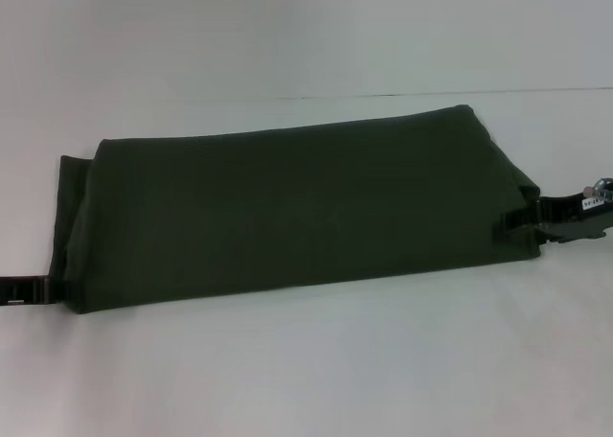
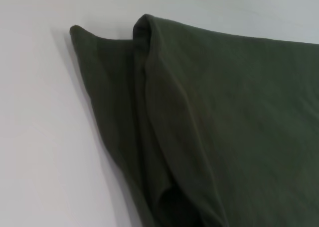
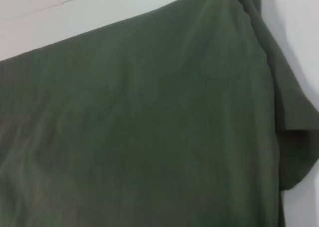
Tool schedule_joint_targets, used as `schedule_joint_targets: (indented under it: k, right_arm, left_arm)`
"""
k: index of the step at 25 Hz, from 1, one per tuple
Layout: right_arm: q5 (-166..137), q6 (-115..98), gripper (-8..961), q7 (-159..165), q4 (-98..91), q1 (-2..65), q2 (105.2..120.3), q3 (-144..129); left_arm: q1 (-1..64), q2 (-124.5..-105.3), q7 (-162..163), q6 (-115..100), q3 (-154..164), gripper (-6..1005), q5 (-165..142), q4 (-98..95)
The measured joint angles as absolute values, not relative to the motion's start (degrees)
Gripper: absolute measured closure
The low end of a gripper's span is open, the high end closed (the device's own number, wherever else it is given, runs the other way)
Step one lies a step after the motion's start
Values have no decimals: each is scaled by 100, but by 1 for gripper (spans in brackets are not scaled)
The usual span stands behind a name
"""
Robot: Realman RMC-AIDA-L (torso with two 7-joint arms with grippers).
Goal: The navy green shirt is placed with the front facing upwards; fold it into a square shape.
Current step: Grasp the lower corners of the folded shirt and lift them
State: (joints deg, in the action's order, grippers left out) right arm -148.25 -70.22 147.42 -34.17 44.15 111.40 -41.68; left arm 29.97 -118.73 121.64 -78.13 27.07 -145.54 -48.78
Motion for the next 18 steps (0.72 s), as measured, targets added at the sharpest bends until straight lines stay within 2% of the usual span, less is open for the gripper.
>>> schedule_joint_targets:
  k: [1,6,9,14,18]
  right_arm:
    - [-14826,-7020,85,14743,-3417,4411,11138,-4185]
    - [-14827,-7013,289,14745,-3417,4396,11135,-4229]
    - [-14827,-7016,516,14747,-3418,4387,11134,-4235]
    - [-14827,-7036,758,14720,-3419,4385,11134,-4291]
    - [-14827,-7042,822,14701,-3419,4385,11134,-4301]
  left_arm:
    - [2997,-11873,12164,-7813,2707,950,-14554,-4878]
    - [3004,-11871,12164,-7813,2707,950,-14547,-4883]
    - [3005,-11870,12163,-7813,2707,950,-14545,-4883]
    - [3006,-11866,12158,-7813,2707,950,-14545,-4878]
    - [3006,-11864,12156,-7813,2707,950,-14547,-4878]
